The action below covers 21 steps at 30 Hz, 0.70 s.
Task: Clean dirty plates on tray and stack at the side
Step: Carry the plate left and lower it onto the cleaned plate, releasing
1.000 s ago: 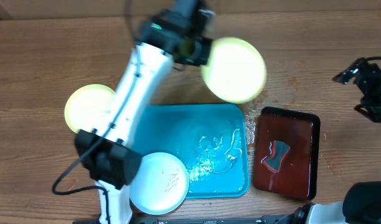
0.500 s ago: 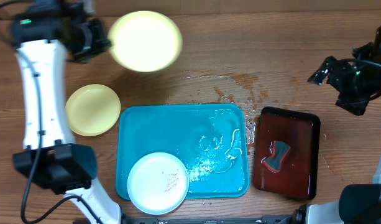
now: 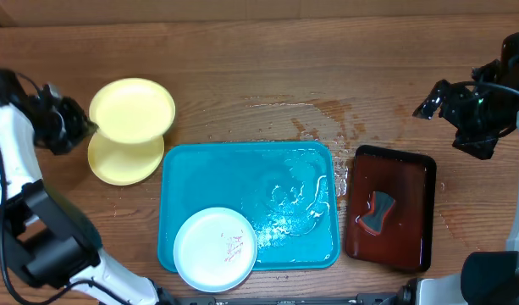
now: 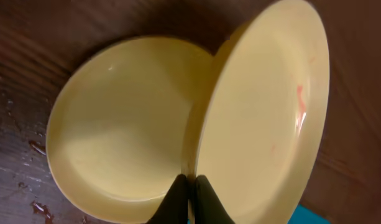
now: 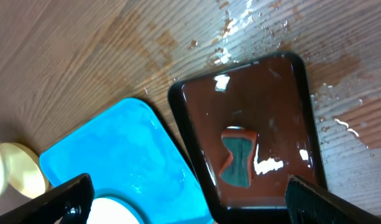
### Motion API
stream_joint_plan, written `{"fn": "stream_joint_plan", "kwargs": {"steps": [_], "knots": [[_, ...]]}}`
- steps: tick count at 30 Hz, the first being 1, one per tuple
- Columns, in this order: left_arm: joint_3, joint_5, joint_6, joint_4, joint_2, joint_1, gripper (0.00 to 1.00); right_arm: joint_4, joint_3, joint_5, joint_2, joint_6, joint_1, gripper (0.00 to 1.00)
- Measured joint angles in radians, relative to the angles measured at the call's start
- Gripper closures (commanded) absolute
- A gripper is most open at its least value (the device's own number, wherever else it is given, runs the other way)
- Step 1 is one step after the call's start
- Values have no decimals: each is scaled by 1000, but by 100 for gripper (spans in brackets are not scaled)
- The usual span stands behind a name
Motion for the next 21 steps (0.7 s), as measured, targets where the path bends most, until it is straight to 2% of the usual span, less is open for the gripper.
{"fn": "stream_joint_plan", "kwargs": {"steps": [4,9,21], "knots": [[-254,0,-9,188,-89,9,96,-18,0,0,0,-2,0,0],[-435,0,-39,335,-163,34,96,-25,0,0,0,-3,0,0],[-504,-76,-88,422,-166,148,96,-31,0,2,0,-6,0,0]]}}
